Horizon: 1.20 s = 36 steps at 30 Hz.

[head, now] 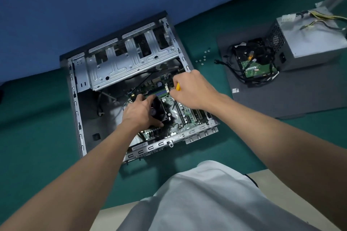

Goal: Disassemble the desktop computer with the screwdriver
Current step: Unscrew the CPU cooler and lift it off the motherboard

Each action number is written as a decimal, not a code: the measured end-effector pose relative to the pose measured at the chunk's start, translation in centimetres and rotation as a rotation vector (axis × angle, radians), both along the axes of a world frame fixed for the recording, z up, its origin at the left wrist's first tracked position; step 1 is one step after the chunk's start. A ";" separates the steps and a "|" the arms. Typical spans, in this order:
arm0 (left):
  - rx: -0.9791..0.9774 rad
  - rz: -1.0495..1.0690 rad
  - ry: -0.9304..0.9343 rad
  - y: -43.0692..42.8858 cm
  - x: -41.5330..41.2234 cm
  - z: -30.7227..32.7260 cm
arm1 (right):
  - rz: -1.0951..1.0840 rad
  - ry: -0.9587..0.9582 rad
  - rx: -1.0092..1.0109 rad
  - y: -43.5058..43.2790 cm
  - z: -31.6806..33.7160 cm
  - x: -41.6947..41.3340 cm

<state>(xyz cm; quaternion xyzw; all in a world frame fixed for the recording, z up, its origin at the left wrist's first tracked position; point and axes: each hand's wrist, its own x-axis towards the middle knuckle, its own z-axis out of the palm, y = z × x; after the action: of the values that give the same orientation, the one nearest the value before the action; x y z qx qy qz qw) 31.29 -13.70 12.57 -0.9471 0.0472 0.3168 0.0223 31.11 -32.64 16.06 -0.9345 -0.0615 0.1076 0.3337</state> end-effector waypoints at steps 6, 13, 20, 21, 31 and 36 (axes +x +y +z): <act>-0.029 -0.009 -0.032 0.3 -0.7 -0.1 | 0.049 0.016 -0.120 0.8 0.2 -0.3; -0.128 -0.014 -0.061 1.0 -1.1 -0.8 | 0.063 0.047 -0.158 1.4 -0.2 -0.5; -0.257 0.006 -0.080 2.0 -1.8 -1.7 | 0.070 0.061 -0.207 2.4 -0.5 -0.6; -0.263 0.007 -0.081 2.0 -1.8 -1.7 | 0.067 0.061 -0.208 2.5 -0.4 -0.5; -0.287 0.019 -0.103 2.2 -1.7 -2.2 | 0.160 0.206 -0.396 4.2 2.1 0.0; -0.293 0.010 -0.108 2.2 -1.8 -2.3 | 0.083 0.643 -0.292 5.0 3.6 1.7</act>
<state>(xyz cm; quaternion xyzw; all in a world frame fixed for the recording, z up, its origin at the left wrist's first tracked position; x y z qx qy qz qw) 29.48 -11.47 10.24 -0.9561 0.0868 0.2552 -0.1151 32.82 -27.68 19.71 -0.8874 0.0248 0.4174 0.1942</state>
